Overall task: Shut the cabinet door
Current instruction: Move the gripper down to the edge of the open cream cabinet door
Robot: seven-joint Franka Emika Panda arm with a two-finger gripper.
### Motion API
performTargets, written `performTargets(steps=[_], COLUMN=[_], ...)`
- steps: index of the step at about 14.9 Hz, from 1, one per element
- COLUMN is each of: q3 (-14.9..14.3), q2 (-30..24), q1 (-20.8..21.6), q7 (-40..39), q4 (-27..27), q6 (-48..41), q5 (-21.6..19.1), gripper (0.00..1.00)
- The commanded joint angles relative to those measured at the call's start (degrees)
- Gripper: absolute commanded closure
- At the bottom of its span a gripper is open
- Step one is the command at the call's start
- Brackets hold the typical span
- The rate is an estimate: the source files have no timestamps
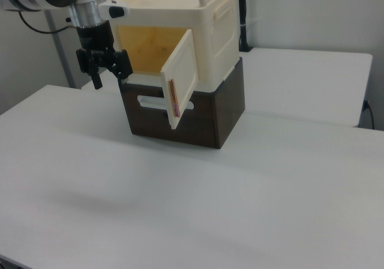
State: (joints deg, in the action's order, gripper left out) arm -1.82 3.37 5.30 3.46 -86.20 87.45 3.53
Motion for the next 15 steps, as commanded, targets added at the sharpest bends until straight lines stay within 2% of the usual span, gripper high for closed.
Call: performTargets(steps=[1,2,10,15], q3=[-0.38,-0.38,-0.29,-0.73], q2=[-0.29,-0.29,-0.29,-0.90], q1=[0.06,0.24,0.33,-0.20], q7=[-1.44,-1.43,-0.82,-0.64], q4=[-0.28,-0.28,-0.28,3.31], q6=[-0.26,-0.26,-0.35,-1.14], q5=[-0.63,-0.63,-0.54,-0.63], gripper=[0.97,1.00,1.00,1.00])
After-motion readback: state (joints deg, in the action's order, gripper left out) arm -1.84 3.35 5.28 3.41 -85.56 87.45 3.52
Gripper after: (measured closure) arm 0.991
